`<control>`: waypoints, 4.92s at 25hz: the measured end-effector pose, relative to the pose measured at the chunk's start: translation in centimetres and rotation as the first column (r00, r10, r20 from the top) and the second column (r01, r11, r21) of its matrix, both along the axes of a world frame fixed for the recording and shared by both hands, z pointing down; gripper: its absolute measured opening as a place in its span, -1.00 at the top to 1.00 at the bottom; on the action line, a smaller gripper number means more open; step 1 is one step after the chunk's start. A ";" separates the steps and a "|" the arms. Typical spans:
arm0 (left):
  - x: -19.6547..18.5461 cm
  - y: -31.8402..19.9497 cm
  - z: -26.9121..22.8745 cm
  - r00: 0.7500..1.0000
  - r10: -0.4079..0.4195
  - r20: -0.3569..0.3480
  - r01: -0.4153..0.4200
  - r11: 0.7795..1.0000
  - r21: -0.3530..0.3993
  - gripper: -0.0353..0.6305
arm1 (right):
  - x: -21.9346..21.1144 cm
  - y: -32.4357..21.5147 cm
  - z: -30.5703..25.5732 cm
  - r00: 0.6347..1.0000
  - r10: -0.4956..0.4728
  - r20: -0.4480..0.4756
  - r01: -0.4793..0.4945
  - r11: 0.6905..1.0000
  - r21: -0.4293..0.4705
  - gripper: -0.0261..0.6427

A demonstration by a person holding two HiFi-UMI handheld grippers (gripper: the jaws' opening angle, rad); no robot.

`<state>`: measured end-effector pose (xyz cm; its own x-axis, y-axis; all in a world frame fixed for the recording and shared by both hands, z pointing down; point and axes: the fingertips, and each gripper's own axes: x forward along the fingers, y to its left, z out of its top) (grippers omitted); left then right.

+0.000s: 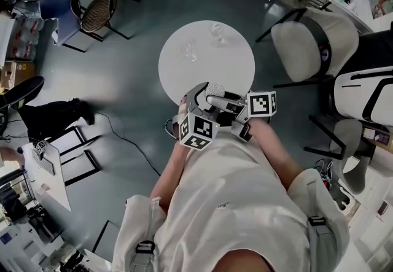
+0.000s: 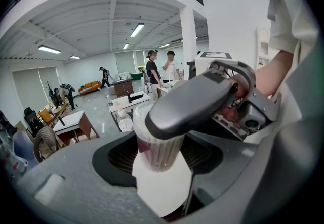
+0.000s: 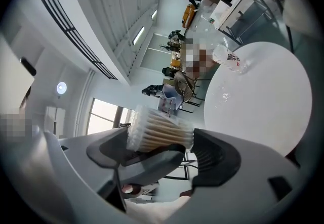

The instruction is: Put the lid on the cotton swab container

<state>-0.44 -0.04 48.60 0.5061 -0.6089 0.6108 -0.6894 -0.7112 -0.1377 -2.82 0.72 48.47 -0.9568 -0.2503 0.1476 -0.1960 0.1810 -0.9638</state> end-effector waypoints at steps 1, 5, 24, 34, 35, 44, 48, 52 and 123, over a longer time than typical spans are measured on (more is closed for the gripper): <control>0.0 0.1 0.0 1.000 -0.003 -0.006 0.003 1.000 -0.003 0.11 | 0.0 0.1 0.0 1.000 0.001 0.006 0.000 1.000 -0.009 -0.30; -0.1 0.1 0.3 1.000 -0.013 -0.026 0.012 1.000 -0.010 0.11 | 0.1 -0.1 0.0 1.000 0.005 -0.003 -0.005 1.000 0.005 -0.30; -3.1 -1.3 2.1 0.995 -0.085 -0.046 0.083 0.996 -0.045 0.11 | 3.6 -2.4 0.9 0.983 0.176 -0.057 -0.175 0.984 0.019 -0.31; -4.3 -1.8 4.2 0.988 -0.126 -0.087 0.120 0.990 -0.067 0.11 | 4.9 -2.6 2.6 0.962 0.213 -0.171 -0.209 0.977 0.043 0.10; -4.4 -2.0 4.5 0.987 -0.129 -0.094 0.123 0.990 -0.068 0.11 | 5.1 -2.6 2.8 0.958 0.217 -0.190 -0.211 0.976 0.048 0.15; -5.1 -2.7 7.6 0.989 -0.111 -0.099 0.103 0.991 -0.088 0.11 | 5.7 -2.1 4.2 0.935 0.209 -0.288 -0.198 0.978 0.068 0.46; -5.3 -3.4 8.8 0.990 -0.096 -0.106 0.085 0.991 -0.105 0.11 | 6.0 -2.1 4.4 0.921 0.220 -0.320 -0.203 0.975 0.086 0.72; -5.6 -4.3 10.3 0.992 -0.077 -0.103 0.065 0.991 -0.114 0.11 | 6.2 -2.0 4.6 0.915 0.236 -0.327 -0.217 0.972 0.093 0.84; -5.2 -8.2 27.2 0.991 -0.066 0.118 0.095 0.960 -0.263 0.10 | 11.4 2.0 8.4 0.894 0.158 -0.419 -0.150 0.987 0.051 0.90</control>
